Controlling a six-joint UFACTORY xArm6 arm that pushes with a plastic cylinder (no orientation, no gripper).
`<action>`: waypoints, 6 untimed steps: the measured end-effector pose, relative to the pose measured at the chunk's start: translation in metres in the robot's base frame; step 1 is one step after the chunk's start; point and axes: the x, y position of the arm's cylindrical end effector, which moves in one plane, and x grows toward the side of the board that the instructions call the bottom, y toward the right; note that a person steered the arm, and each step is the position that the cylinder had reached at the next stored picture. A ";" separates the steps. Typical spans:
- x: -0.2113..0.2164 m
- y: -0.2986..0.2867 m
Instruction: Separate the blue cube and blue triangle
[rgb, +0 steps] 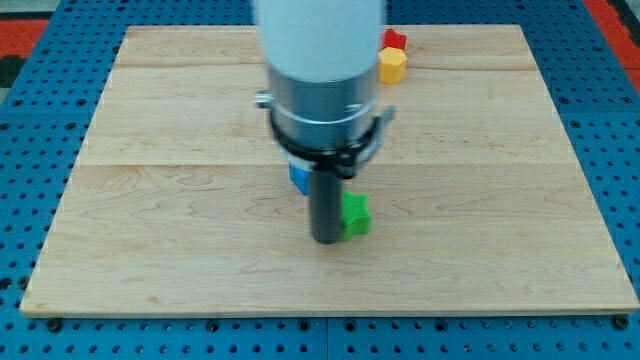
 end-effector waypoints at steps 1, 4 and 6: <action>-0.008 -0.036; -0.003 0.094; -0.043 -0.098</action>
